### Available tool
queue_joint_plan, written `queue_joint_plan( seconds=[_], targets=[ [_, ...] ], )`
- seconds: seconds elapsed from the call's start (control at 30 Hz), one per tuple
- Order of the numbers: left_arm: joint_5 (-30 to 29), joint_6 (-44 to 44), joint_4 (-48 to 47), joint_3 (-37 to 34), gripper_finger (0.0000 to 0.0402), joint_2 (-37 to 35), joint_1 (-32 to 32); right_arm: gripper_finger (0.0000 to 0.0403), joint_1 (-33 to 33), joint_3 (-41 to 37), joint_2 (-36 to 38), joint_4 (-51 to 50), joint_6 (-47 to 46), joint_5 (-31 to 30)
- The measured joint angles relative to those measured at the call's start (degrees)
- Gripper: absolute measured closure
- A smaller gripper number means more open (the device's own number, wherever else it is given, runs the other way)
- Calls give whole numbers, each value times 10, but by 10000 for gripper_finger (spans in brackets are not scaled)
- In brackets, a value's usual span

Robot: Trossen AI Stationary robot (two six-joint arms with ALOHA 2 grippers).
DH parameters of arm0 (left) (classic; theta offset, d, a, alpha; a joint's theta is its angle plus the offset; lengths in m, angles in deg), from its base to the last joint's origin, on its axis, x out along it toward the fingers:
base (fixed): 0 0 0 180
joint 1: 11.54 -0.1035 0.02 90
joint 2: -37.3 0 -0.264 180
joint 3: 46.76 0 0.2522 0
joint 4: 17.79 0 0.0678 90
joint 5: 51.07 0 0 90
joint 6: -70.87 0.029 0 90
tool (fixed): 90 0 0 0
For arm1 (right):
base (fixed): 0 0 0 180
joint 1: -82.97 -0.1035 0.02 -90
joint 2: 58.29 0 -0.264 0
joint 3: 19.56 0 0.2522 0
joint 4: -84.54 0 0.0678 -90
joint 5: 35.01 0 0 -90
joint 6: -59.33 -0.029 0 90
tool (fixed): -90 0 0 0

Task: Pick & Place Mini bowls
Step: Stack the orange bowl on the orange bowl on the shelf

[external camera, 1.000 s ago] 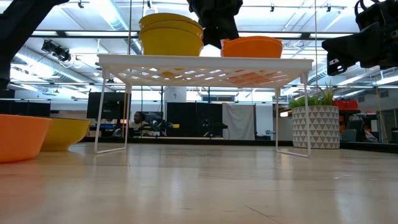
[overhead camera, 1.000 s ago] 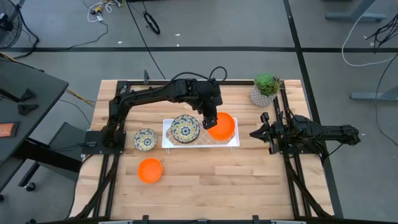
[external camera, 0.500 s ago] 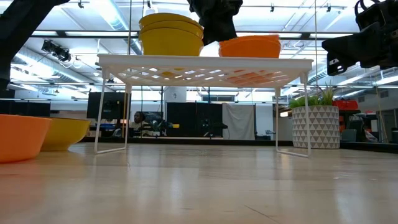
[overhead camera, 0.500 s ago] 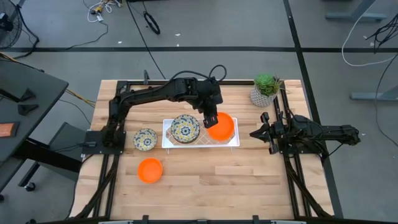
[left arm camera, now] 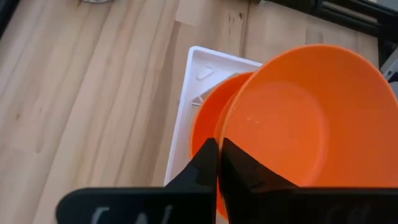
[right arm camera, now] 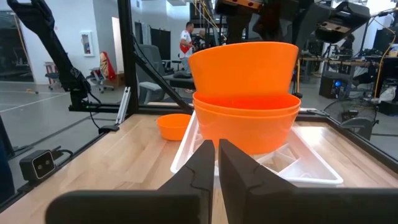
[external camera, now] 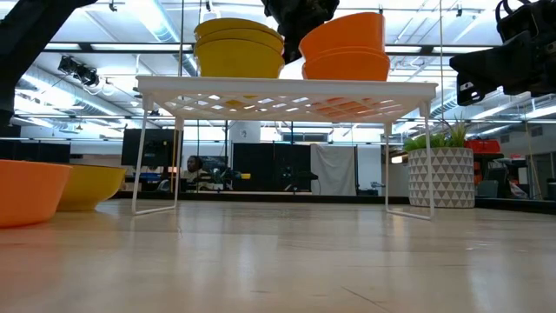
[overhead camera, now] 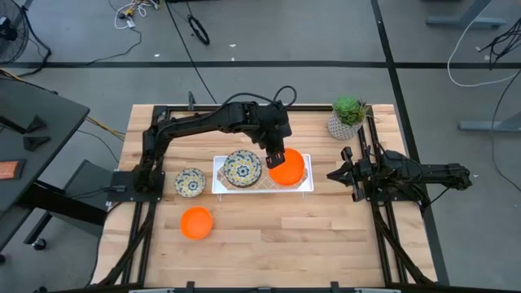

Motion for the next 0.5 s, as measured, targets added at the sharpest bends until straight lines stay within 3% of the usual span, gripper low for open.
queue_joint_plan(
  seconds=[0.5],
  targets=[
    [1, -11, -5, 0, 384, 2, 0, 376, 0, 0, 0, 0, 0, 0]
  ],
)
